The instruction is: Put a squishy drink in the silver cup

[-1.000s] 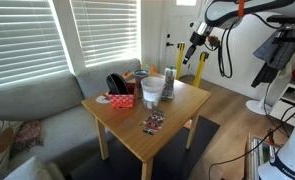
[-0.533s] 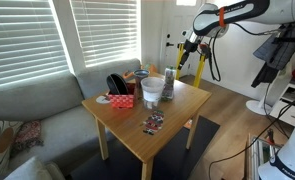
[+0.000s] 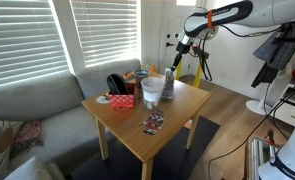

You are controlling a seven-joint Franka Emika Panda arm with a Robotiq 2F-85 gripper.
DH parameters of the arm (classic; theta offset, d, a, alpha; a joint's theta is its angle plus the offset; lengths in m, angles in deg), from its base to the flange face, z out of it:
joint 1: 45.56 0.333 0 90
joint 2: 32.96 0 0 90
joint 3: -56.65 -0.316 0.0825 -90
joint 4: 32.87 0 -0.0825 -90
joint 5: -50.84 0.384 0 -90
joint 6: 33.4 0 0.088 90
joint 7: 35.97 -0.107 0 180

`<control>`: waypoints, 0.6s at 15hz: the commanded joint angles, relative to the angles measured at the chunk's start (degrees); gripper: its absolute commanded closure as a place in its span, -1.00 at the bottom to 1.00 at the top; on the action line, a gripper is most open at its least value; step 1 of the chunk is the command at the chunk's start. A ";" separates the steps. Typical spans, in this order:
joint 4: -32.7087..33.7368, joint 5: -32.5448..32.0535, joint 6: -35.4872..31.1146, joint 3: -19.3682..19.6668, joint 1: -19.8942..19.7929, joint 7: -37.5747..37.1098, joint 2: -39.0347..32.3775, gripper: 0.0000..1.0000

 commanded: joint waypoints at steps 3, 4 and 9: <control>4.48 0.97 1.54 -2.97 -2.81 1.56 -3.29 0.22; 4.83 0.43 1.82 -3.13 -2.90 1.02 -3.36 0.57; 3.44 -1.62 5.54 -3.36 -2.44 -1.91 0.78 0.90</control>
